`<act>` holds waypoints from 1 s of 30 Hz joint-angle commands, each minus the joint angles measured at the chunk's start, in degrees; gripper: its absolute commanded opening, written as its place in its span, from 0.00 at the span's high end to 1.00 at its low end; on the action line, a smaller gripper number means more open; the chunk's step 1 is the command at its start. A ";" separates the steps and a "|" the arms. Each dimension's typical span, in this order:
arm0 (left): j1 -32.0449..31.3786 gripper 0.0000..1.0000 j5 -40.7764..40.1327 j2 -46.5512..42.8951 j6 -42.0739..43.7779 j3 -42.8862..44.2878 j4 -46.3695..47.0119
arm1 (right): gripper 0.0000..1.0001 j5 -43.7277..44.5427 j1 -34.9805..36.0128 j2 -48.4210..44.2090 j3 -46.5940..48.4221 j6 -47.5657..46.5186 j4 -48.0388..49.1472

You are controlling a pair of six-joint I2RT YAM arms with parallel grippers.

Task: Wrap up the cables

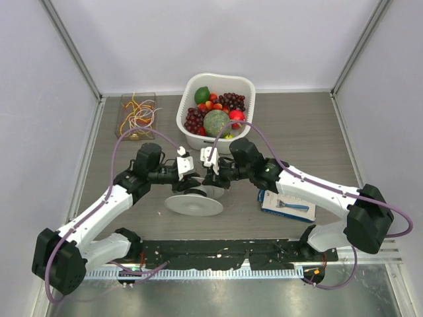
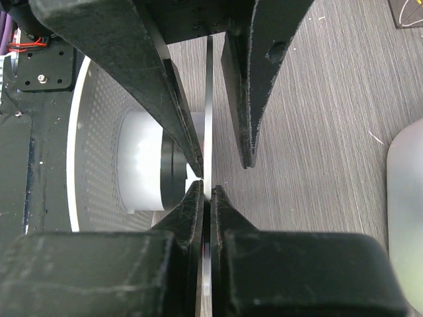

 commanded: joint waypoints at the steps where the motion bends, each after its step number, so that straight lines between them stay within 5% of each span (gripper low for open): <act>1: -0.84 0.64 -0.47 0.81 -0.48 1.36 3.73 | 0.99 -2.54 0.67 -1.14 1.23 -1.09 5.60; 10: -1.72 0.70 -1.96 2.57 1.98 2.24 1.88 | 0.99 -2.72 0.67 -0.96 1.58 -1.79 5.51; 16: -2.60 1.00 -2.58 5.46 1.98 5.66 -2.76 | 0.99 -2.63 0.67 -1.05 1.58 -2.06 5.60; 21: -2.51 1.00 -1.78 4.59 0.84 6.98 -6.20 | 1.00 -2.19 0.67 -1.40 1.49 -2.06 5.60; 30: -2.60 1.00 -12.96 2.04 -14.38 5.23 2.06 | 1.00 -1.40 0.67 -2.72 0.70 -1.09 5.60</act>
